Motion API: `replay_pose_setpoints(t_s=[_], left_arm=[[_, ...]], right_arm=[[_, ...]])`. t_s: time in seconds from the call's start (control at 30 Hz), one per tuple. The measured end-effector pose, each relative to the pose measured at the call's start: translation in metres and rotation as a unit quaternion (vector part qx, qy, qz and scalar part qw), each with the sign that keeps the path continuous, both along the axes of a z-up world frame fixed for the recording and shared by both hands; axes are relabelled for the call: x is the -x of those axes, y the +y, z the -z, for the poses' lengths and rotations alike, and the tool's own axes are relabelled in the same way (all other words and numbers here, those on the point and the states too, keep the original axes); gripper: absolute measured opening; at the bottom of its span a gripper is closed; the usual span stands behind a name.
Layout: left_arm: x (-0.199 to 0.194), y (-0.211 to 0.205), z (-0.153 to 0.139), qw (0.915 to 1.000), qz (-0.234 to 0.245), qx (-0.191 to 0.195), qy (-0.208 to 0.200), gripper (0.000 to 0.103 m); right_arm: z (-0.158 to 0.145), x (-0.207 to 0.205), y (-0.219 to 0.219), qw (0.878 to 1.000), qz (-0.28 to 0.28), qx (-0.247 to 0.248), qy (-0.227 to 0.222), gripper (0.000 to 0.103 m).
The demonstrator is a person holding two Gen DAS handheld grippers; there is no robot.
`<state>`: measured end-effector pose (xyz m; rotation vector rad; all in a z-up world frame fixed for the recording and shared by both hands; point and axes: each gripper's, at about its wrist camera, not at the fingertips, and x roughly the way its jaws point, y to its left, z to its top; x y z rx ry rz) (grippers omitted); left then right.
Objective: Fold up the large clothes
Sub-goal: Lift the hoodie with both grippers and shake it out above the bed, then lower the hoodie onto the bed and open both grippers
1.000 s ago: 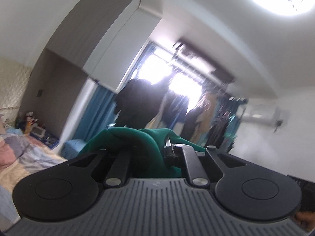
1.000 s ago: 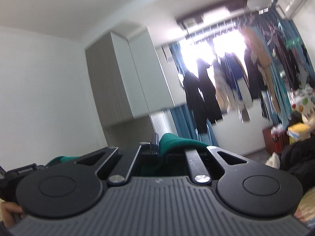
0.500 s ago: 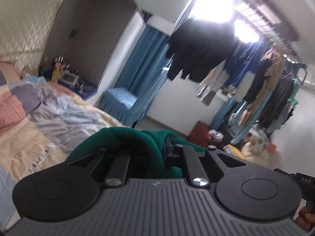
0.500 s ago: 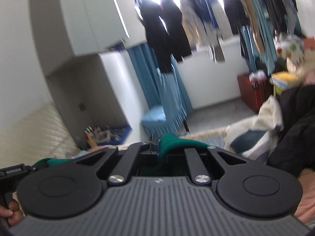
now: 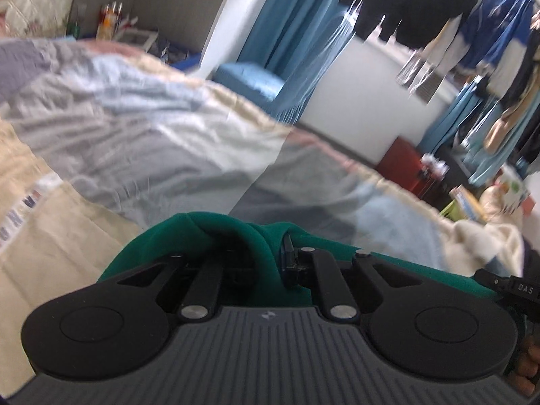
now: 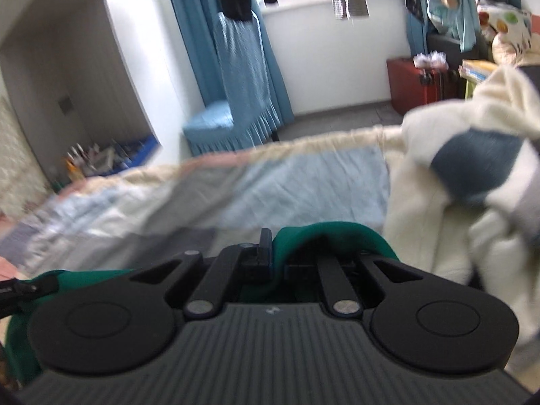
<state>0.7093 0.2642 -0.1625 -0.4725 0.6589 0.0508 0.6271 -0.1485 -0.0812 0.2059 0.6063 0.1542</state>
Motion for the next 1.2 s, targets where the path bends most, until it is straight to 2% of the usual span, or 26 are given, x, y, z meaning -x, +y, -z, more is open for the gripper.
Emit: replay_pose_setpoints(t_s=[0.1, 0.17, 0.27, 0.37, 0.43, 0.47, 0.5, 0.57, 0.6, 0.7, 0.73, 0.97, 1.07, 1.2], left_arm=[[-0.016, 0.002, 0.022, 0.9996, 0.006, -0.003, 0.029, 0.015], [-0.003, -0.008, 0.016, 0.9989, 0.011, -0.014, 0.044, 0.017], [-0.006, -0.015, 0.027, 0.9975, 0.016, -0.031, 0.062, 0.018], [-0.001, -0.015, 0.028, 0.9978, 0.014, -0.024, 0.061, 0.020], [0.004, -0.018, 0.022, 0.9973, 0.020, -0.035, 0.061, 0.028], [0.008, -0.021, 0.015, 0.9966, 0.023, -0.045, 0.065, 0.043], [0.009, -0.023, 0.010, 0.9961, 0.028, -0.050, 0.067, 0.061], [0.016, -0.026, -0.003, 0.9958, 0.050, -0.049, 0.058, 0.074], [0.021, -0.028, -0.011, 0.9957, 0.052, -0.056, 0.052, 0.076], [0.037, -0.038, -0.036, 0.9942, 0.067, -0.072, 0.043, 0.076], [0.044, -0.040, -0.045, 0.9941, 0.070, -0.075, 0.037, 0.076], [0.123, -0.058, -0.112, 0.9930, 0.070, -0.095, 0.002, 0.076], [0.171, -0.067, -0.139, 0.9925, 0.054, -0.110, -0.009, 0.076], [0.238, -0.077, -0.172, 0.9920, 0.053, -0.110, -0.032, 0.076]], right_arm=[[0.025, -0.031, 0.005, 1.000, 0.005, 0.012, 0.027, 0.010], [0.043, -0.044, 0.003, 0.999, 0.012, 0.006, 0.048, 0.010], [0.061, -0.057, 0.001, 0.998, 0.013, 0.001, 0.069, 0.010], [0.063, -0.056, 0.003, 0.998, 0.007, 0.007, 0.067, 0.010], [0.058, -0.053, 0.003, 0.998, 0.003, 0.006, 0.068, 0.012], [0.054, -0.050, 0.003, 0.998, -0.001, 0.007, 0.067, 0.013], [0.050, -0.049, 0.004, 0.998, -0.006, 0.010, 0.067, 0.013], [0.040, -0.042, 0.005, 0.998, -0.016, 0.015, 0.064, 0.015], [0.035, -0.040, 0.006, 0.998, -0.018, 0.013, 0.064, 0.021], [0.018, -0.023, 0.004, 0.998, -0.015, -0.003, 0.061, 0.057], [0.010, -0.015, 0.004, 0.999, -0.013, -0.001, 0.053, 0.061], [-0.052, 0.054, 0.000, 0.999, -0.031, -0.002, 0.011, 0.060], [-0.080, 0.094, 0.000, 0.999, -0.050, -0.002, -0.010, 0.060], [-0.115, 0.157, 0.002, 0.997, -0.065, 0.005, -0.041, 0.061]])
